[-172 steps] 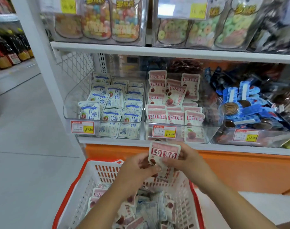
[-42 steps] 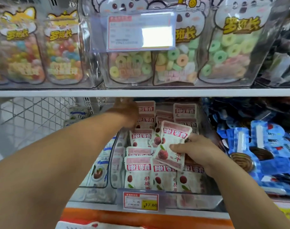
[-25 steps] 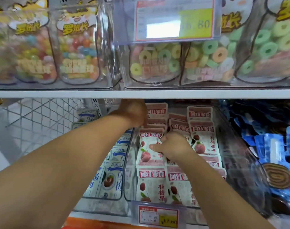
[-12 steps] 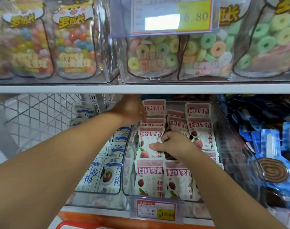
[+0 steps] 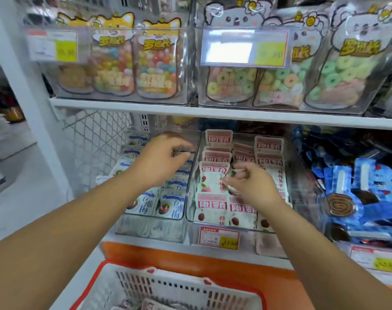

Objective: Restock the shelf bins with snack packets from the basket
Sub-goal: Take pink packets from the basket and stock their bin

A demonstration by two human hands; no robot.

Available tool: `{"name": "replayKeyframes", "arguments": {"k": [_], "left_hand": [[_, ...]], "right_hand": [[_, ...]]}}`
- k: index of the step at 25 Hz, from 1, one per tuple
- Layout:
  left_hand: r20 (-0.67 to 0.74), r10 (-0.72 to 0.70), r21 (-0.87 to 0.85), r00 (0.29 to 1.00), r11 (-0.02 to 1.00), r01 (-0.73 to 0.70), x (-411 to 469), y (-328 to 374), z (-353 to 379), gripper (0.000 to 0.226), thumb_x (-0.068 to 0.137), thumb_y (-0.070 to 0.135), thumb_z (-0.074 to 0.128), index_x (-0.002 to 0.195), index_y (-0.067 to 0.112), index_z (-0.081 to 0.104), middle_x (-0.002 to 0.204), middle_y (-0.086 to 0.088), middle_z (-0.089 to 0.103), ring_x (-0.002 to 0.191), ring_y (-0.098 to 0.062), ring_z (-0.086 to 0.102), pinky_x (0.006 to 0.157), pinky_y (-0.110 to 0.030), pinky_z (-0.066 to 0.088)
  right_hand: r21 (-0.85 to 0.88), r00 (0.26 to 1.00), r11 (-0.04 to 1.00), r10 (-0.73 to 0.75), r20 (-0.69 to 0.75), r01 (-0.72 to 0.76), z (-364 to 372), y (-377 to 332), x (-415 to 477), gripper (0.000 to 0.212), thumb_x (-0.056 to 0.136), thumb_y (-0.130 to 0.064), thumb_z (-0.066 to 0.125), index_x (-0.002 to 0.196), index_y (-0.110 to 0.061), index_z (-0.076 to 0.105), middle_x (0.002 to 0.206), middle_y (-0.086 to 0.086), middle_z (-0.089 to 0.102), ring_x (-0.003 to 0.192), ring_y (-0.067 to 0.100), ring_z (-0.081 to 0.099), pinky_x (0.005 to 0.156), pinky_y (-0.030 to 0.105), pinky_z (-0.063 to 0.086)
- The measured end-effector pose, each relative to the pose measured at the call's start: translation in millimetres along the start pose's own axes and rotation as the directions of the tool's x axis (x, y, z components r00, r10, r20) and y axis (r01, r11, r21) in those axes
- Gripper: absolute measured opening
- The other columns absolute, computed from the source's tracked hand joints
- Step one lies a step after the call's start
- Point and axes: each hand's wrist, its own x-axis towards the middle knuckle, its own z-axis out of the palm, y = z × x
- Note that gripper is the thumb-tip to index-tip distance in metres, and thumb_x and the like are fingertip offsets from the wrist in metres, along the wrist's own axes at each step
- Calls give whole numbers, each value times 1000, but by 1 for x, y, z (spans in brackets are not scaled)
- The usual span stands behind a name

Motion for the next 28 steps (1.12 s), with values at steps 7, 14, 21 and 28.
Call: {"name": "replayKeyframes", "arguments": {"k": [7,14,21,28], "left_hand": [[-67,-142,-143,988,981,131,-194,-41,43,18,92,20,59,104,23,71,95,13,59,82,-5,57,76,-15,45],[604,-517,164,607,826,540,-366,-114,122,31,95,21,57,124,15,62,122,-8,56,110,-24,56,90,-24,43],[579,-576,40,578,728,685,-376,-143,137,17,92,12,58,104,14,69,85,-2,63,59,-5,52,60,-24,40],[608,-688,-76,395,444,893,-368,-142,151,19,92,23,61,107,12,65,96,0,67,78,-11,58,75,-25,45]], "right_hand": [[-104,899,899,-433,-70,425,47,19,-129,14,94,-23,60,107,-27,61,81,-11,61,71,11,55,62,17,41],[-447,754,872,426,499,-197,177,178,-203,36,104,-26,40,138,-17,49,129,0,56,76,19,58,71,34,49],[36,572,641,656,492,-766,268,214,-183,37,86,-37,67,120,-22,63,108,2,68,94,23,64,85,41,53],[218,491,442,736,466,-870,298,203,-167,11,90,-21,68,89,-11,69,83,5,72,84,22,65,81,36,52]]}}
